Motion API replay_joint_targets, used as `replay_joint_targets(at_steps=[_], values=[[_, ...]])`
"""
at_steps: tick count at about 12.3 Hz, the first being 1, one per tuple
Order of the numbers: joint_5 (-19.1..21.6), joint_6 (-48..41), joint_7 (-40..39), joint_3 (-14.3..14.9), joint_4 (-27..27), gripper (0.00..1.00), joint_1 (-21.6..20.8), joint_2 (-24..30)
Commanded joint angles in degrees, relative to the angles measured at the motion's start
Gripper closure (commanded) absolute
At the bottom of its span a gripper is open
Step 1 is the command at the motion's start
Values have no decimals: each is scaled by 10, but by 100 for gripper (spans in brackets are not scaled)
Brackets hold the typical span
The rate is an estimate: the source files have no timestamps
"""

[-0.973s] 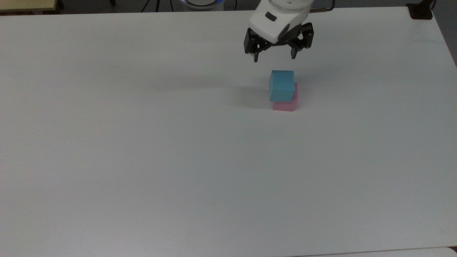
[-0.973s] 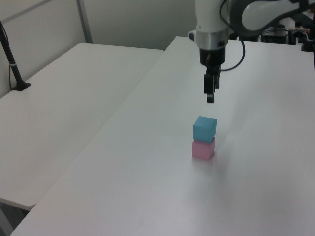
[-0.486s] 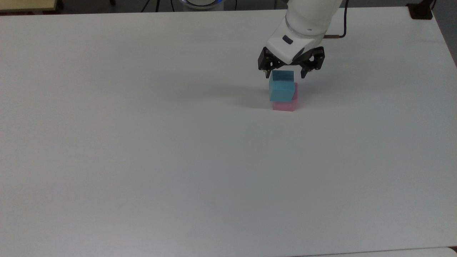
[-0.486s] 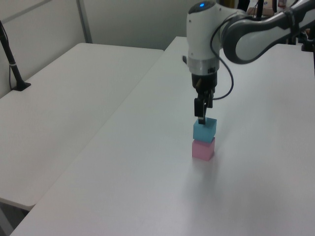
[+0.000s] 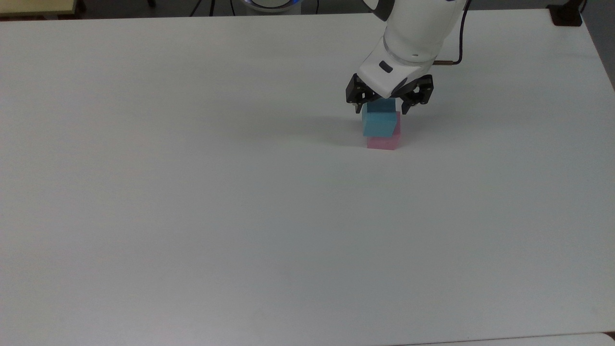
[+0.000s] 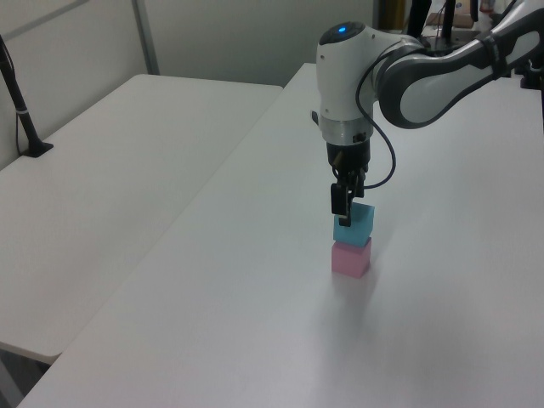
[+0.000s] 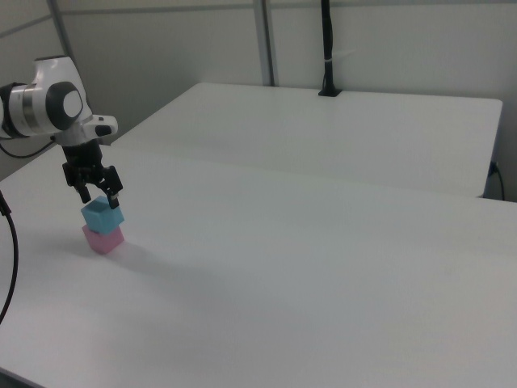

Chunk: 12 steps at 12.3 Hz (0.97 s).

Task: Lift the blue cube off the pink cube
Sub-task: 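Close the gripper on the blue cube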

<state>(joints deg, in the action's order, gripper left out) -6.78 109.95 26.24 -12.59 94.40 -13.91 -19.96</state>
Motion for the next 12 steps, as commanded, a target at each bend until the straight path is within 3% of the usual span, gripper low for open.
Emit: replay_joint_targets(at_steps=[1,2,4,7,9,12], values=[[-17,13,13,-2,19,0,-6,2],[-18,17,13,-2,22,5,-11,0],[-17,24,15,-2,22,30,-13,0],[-14,18,40,-8,19,56,-15,4],[-14,14,33,-15,19,62,-11,11],[-12,-39,-6,-15,18,62,-3,38]])
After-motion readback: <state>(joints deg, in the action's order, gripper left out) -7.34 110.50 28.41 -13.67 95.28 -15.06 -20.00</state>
